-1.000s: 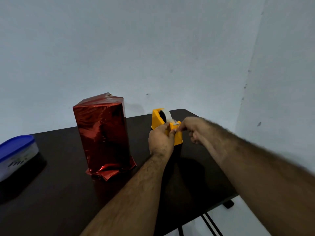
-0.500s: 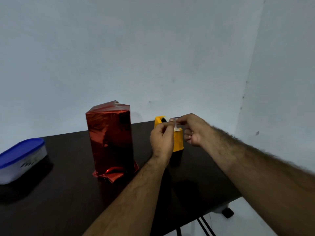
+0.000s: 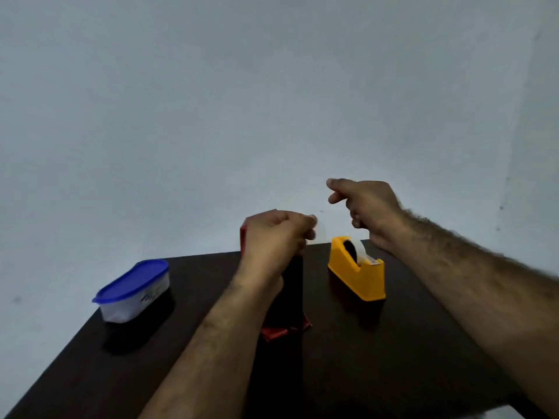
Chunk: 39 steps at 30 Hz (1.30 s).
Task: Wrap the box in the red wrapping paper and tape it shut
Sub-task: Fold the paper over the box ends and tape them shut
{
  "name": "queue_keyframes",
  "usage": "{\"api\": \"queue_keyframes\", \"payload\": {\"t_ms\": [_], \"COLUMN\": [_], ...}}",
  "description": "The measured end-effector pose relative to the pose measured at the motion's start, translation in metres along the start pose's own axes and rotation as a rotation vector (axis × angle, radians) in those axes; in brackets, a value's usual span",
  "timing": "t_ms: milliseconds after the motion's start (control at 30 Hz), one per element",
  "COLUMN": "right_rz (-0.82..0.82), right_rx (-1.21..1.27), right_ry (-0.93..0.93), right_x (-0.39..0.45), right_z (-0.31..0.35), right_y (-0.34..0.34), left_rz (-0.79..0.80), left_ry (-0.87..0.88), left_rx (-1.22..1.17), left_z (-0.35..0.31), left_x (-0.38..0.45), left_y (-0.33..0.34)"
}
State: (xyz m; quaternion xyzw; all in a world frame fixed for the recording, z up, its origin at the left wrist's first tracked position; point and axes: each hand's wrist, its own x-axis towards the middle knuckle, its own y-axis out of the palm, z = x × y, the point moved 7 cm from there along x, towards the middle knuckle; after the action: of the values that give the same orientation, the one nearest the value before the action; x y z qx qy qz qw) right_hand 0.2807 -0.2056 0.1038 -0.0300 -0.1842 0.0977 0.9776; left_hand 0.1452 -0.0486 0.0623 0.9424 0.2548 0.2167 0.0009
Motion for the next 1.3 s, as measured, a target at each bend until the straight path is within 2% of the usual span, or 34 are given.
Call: {"api": "queue_keyframes", "payload": {"t_ms": [100,200,367,500,967,1167,1300], "right_rz": [0.145,0.309,0.429,0.419,0.413,0.351,0.372], "right_rx": [-0.153,-0.268,-0.384,-0.398,-0.204,-0.162,-0.146], "right_ry": [0.015,0.148,0.265,0.3,0.496,0.432,0.429], "right_x": [0.01,0.015,0.02,0.021,0.024,0.025,0.022], "right_z": [0.005,-0.007,-0.01,-0.013,-0.039,-0.039,-0.038], "right_y": [0.038,0.073,0.101,0.113,0.122,0.118,0.118], "left_rz": [0.043,0.058,0.141,0.206,0.43,0.485,0.483], "left_ry": [0.005,-0.032,-0.153,-0.206,-0.347,-0.416,-0.448], "left_rx": [0.041,0.098,0.274,0.406,0.736,0.849,0.926], "left_z": [-0.021,-0.024,-0.016,-0.016,-0.005,-0.002,-0.002], "left_x": [0.016,0.041,0.076,0.093,0.114,0.123,0.125], "left_y": [-0.047,-0.084,-0.112,-0.111,-0.092,-0.079,-0.078]}}
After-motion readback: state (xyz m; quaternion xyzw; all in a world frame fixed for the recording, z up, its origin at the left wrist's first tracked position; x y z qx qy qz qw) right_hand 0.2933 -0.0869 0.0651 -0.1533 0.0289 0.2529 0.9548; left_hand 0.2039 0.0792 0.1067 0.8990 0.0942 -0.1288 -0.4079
